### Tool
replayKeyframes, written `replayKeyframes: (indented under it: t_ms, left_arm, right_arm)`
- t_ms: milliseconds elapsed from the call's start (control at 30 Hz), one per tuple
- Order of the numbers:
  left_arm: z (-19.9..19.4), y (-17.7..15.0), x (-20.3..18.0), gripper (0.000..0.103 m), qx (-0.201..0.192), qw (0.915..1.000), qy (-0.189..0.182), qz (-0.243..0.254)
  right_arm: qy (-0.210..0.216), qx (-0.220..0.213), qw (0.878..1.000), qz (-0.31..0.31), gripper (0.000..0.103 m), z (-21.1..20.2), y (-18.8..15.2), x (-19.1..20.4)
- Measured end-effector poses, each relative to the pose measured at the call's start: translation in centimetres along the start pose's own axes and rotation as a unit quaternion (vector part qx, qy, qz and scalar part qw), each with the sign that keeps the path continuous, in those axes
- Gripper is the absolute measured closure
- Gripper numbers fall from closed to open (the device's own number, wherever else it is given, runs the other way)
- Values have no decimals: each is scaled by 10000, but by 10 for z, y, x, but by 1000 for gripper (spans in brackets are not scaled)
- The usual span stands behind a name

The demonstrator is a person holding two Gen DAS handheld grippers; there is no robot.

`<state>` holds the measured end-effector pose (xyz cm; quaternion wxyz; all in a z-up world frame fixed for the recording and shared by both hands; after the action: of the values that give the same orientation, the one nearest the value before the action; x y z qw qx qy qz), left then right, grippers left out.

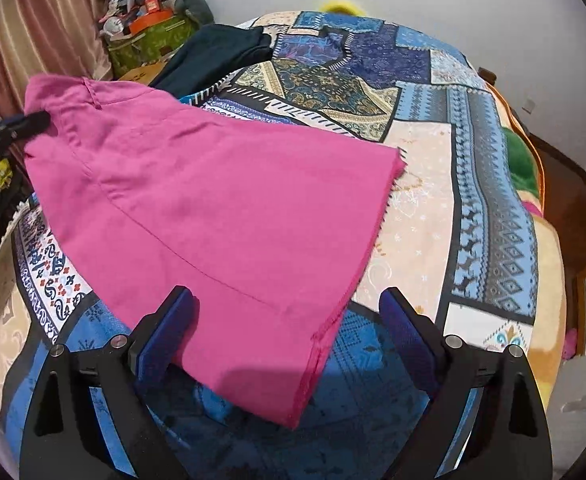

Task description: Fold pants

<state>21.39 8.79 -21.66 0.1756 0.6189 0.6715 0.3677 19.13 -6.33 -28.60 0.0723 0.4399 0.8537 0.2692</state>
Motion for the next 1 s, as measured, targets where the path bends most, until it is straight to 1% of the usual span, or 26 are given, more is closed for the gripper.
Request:
replayKeyframes:
  t_ms: [67, 167, 300, 367, 467, 500, 567, 600, 700, 733, 800, 900, 967, 1000]
  left_arm:
    - [-6, 13, -10, 86, -155, 9998, -92, 101]
    - [-13, 32, -29, 86, -306, 9987, -351, 213]
    - [-18, 54, -58, 88, -352, 9947, -932, 232]
    - [-19, 61, -73, 89, -299, 9910, -1287, 236]
    - [-18, 66, -101, 89, -19, 9791, -2029, 158]
    - [-16, 67, -108, 90, 90, 9750, -2218, 102]
    - [-8, 67, -120, 90, 326, 9666, -2540, -26]
    - [-7, 66, -124, 90, 405, 9636, -2640, -73]
    - [-1, 60, -140, 90, 691, 9510, -3008, -194]
    - [1, 57, -146, 90, 782, 9475, -3095, -203]
    - [2, 49, -154, 90, 911, 9429, -3198, -169]
    - [4, 38, -165, 90, 1062, 9398, -3247, -37]
    - [3, 31, -170, 88, 1175, 9379, -3263, 65]
    - [1, 27, -173, 81, 1233, 9361, -3288, 182]
  right_arm:
    - [19, 21, 10000, 87, 11, 1, -3, -2]
    - [93, 33, 9997, 241, 11, 2, -7, -4]
    - [181, 23, 9991, 382, 12, 3, -10, -4]
    - [212, 16, 9989, 410, 12, 4, -10, -4]
    - [232, 7, 9989, 418, 12, 4, -10, -4]
    - [232, 1, 9989, 415, 12, 4, -9, -3]
    - [228, -12, 9989, 406, 12, 3, -9, -3]
    - [228, -18, 9989, 403, 12, 3, -9, -3]
    - [241, -27, 9989, 393, 12, 3, -9, -3]
    - [243, -27, 9989, 397, 12, 3, -9, -3]
    - [254, -29, 9989, 393, 12, 3, -9, -3]
    - [265, -32, 9989, 378, 12, 3, -9, -2]
    - [273, -33, 9989, 392, 12, 3, -9, -2]
    - [280, -35, 9988, 399, 12, 2, -10, -2]
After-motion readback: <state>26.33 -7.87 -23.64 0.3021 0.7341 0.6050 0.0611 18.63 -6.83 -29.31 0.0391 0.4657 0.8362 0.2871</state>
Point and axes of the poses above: each gripper's, at about its wrist camera, not at the fingertips, and z roughly the way its jaws point, x to its left, y to its top, the point moved 10 cm from there along z, roughly the way its jaws point
